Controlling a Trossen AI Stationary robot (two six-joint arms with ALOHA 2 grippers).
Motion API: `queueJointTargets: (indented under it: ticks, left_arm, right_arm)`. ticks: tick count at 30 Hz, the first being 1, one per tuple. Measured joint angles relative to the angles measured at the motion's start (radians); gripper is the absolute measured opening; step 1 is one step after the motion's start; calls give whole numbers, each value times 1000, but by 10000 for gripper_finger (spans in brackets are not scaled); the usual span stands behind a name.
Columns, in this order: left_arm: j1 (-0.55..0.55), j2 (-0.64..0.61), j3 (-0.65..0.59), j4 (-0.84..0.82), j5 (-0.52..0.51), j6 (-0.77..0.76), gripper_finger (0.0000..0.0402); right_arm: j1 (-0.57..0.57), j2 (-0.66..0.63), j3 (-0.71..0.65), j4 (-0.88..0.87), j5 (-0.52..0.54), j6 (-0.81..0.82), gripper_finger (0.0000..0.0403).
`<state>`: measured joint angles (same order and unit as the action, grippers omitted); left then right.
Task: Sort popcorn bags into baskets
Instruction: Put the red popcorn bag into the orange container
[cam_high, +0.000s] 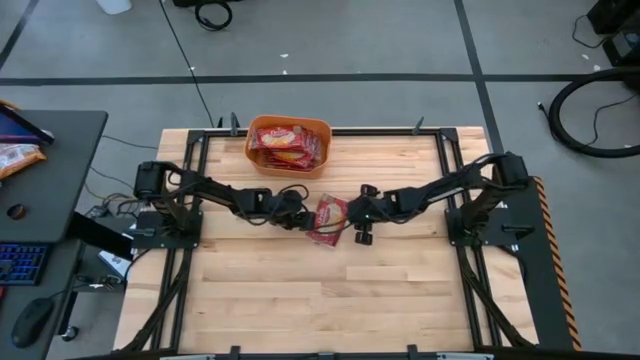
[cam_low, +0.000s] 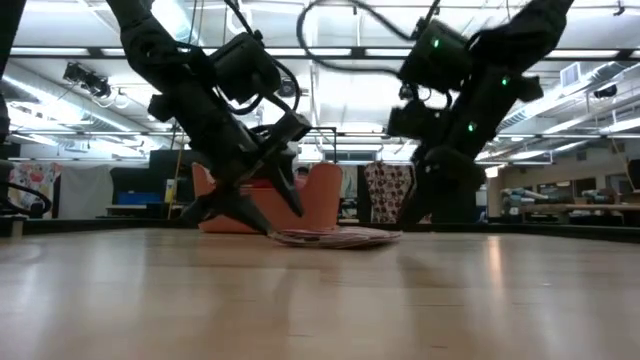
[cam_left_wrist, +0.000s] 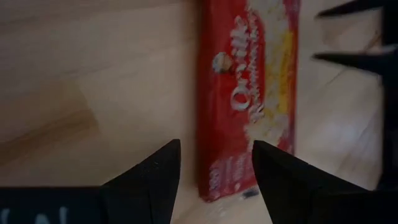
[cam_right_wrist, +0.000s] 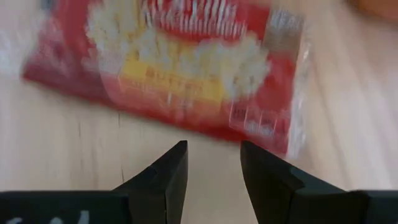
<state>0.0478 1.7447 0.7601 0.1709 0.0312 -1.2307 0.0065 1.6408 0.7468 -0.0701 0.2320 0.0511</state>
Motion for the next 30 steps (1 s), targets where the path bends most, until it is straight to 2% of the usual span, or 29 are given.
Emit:
queueJointTargets:
  ticks: [7, 10, 15, 19, 24, 27, 30]
  left_arm:
    - [-14, 45, 0, 97, 10, -44, 203]
    - [-20, 57, 0, 129, 12, -49, 203]
    - [-20, 57, 0, 129, 23, -44, 198]
    - [-19, 57, 0, 122, 25, -34, 159]
    - [-3, 57, 0, 130, 28, 10, 77]
    - [10, 46, 0, 152, 41, 20, 25]
    - [25, 18, -2, 155, 65, 43, 18]
  right_arm:
    - [-31, 96, -1, 157, -124, -26, 153]
    - [-31, 124, -1, 231, -148, -31, 153]
    - [-28, 123, 0, 254, -148, -23, 153]
    - [-30, 110, 4, 257, -149, -24, 153]
    - [-29, 67, 7, 226, -162, -20, 153]
    - [-22, -1, 32, 122, -169, -17, 153]
    - [-12, -81, 68, -28, -136, -15, 153]
